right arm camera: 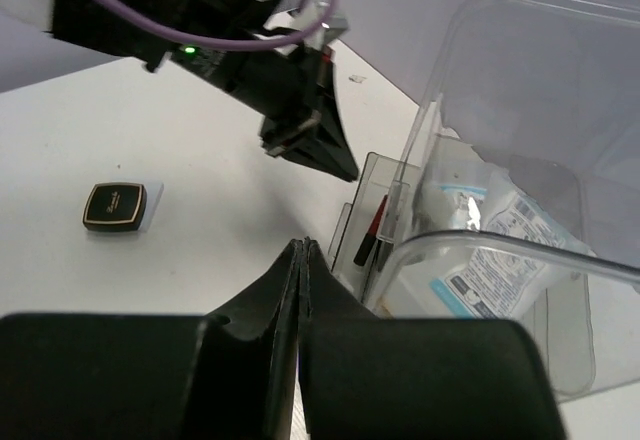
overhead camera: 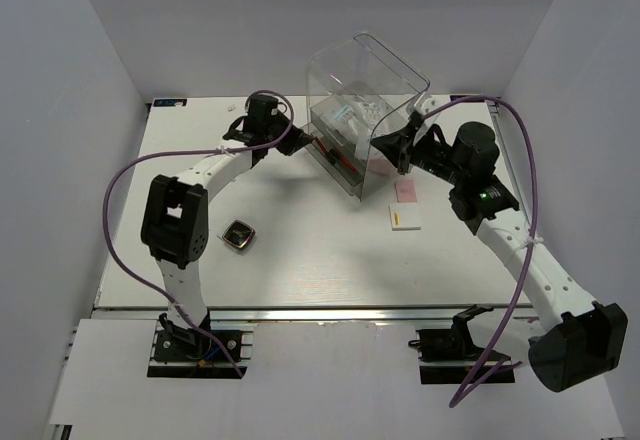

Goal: Organize the makeup

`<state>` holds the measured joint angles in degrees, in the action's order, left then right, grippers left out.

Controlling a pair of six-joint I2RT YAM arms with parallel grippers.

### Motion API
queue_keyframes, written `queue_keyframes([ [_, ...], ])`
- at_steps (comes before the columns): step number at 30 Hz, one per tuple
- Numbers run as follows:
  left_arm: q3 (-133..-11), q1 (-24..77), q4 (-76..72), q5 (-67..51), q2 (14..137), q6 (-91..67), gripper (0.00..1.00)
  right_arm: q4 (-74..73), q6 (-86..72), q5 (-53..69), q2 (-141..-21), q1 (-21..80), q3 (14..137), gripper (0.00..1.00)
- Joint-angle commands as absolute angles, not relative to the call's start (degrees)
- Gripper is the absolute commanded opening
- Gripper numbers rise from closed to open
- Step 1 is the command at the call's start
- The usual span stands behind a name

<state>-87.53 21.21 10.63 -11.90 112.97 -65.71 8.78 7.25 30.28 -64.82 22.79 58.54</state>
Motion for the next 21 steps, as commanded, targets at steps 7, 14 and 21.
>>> queue_keyframes([
  [7,-78.4,21.2,13.2,-8.9,108.2,-64.8,0.0,12.7,-10.6,21.3,-63.7,16.0,68.4,0.0],
  [14,-84.6,21.2,9.5,-13.1,117.3,-65.5,0.0,8.2,-23.7,14.6,-73.2,8.4,79.3,0.56],
  [21,-91.4,21.2,4.2,-16.3,123.2,-68.1,0.0,2.1,-25.5,19.5,-87.4,4.1,86.5,0.72],
])
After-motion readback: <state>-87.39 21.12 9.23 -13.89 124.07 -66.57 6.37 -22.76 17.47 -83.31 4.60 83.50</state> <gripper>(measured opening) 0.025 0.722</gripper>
